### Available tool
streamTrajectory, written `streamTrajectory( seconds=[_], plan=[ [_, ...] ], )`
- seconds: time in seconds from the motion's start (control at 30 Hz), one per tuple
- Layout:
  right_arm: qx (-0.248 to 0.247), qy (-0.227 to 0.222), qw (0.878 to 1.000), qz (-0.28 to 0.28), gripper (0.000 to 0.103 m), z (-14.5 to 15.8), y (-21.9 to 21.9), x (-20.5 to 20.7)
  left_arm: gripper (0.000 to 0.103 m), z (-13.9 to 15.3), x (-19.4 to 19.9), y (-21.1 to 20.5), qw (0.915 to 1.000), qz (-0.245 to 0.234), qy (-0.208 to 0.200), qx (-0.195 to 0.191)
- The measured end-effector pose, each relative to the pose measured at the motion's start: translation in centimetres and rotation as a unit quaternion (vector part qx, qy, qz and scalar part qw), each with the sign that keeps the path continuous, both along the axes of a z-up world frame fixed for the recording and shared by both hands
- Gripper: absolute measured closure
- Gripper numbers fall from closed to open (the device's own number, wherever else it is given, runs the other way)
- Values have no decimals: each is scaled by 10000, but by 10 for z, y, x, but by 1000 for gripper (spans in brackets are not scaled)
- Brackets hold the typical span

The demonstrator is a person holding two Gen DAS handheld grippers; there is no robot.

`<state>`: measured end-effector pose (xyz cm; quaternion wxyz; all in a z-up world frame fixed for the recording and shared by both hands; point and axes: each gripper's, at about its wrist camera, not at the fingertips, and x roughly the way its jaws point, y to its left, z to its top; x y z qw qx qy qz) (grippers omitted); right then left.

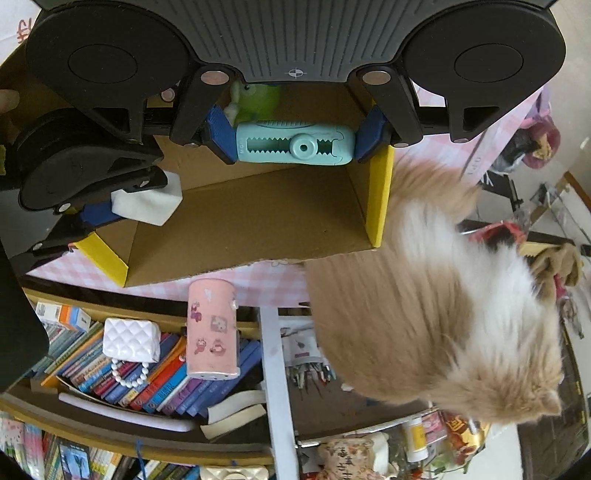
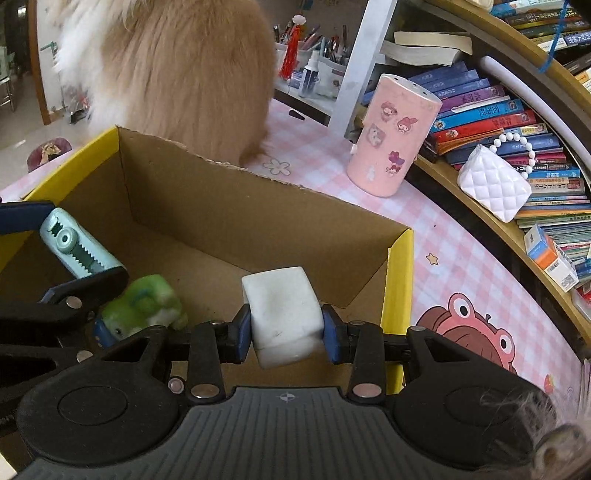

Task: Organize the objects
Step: 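Open both tools to drop dispenser and eraser into the box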

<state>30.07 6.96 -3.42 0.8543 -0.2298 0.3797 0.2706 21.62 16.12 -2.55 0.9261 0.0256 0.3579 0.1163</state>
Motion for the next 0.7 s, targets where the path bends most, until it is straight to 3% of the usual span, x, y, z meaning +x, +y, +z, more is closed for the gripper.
streamTrajectory(
  seconds=[0.2, 0.3, 0.4, 0.7],
  plan=[
    [9, -33, 10000, -26, 66, 1, 0, -1, 33, 0, -1, 0, 10000, -12, 2, 12],
    [91, -67, 9999, -99, 64, 3, -2, -1, 25, 1, -2, 0, 10000, -26, -8, 14],
    [326, -184, 9990, -229, 57, 9, -9, -4, 22, 6, -8, 1, 9999, -34, -124, -83],
    [1174, -708, 9881, -702, 56, 50, -26, -29, 16, 41, -34, 0, 9969, 57, -769, -123]
  ],
)
